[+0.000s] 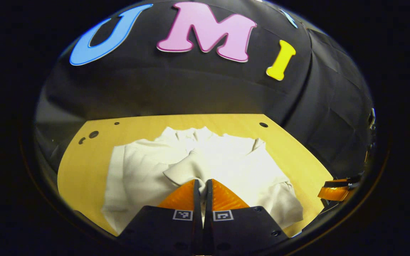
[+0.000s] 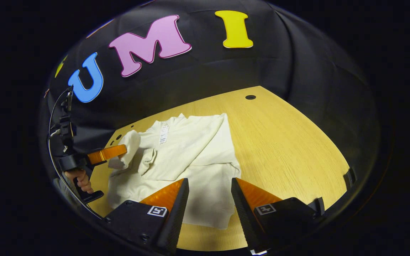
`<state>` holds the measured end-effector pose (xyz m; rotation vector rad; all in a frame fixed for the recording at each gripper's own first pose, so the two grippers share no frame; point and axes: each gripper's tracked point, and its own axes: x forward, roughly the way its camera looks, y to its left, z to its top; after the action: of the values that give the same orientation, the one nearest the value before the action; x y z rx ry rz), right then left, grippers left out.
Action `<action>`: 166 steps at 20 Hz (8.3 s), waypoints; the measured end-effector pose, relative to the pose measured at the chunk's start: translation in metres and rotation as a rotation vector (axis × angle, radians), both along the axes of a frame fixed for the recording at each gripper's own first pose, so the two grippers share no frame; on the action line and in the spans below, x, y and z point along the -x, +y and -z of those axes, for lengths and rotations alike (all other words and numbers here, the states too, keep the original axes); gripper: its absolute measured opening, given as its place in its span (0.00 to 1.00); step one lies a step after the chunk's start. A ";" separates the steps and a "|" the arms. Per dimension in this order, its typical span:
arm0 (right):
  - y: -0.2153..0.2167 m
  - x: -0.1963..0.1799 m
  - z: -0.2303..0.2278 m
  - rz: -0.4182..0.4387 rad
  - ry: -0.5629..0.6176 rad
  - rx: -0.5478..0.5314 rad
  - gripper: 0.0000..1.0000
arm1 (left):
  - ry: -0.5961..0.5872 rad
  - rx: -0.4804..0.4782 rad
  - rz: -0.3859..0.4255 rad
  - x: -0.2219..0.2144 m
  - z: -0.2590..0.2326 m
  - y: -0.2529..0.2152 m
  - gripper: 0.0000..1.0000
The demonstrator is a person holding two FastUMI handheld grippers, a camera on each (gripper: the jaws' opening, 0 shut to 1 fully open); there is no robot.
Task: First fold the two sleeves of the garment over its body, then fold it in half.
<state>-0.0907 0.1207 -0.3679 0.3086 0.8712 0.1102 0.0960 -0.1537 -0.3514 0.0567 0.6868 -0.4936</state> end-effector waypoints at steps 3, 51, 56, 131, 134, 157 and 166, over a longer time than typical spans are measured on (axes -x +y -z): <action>-0.012 0.004 0.009 0.013 0.023 -0.004 0.74 | 0.028 -0.042 0.046 0.010 0.027 -0.029 0.06; 0.032 0.070 0.086 -0.108 0.238 0.021 0.74 | 0.272 -0.264 -0.282 0.149 0.090 0.217 0.74; 0.032 0.069 0.087 -0.136 0.242 0.077 0.75 | 0.265 -0.276 -0.333 0.147 0.088 0.229 0.77; 0.085 -0.207 0.134 0.051 0.086 0.043 0.06 | 0.241 -0.008 -0.454 -0.143 0.098 0.170 0.07; 0.086 -0.207 0.134 0.047 0.095 0.010 0.08 | 0.232 -0.058 -0.455 -0.142 0.098 0.169 0.08; 0.043 -0.157 0.026 0.026 -0.047 0.059 0.88 | 0.092 -0.068 -0.448 -0.068 0.008 0.174 0.74; 0.059 -0.098 -0.009 -0.083 -0.091 0.027 0.88 | 0.049 -0.058 -0.350 0.012 -0.026 0.154 0.74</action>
<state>0.0078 0.1795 -0.3593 0.2407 0.7947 0.1884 0.0839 0.0008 -0.3249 -0.0212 0.7406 -0.1398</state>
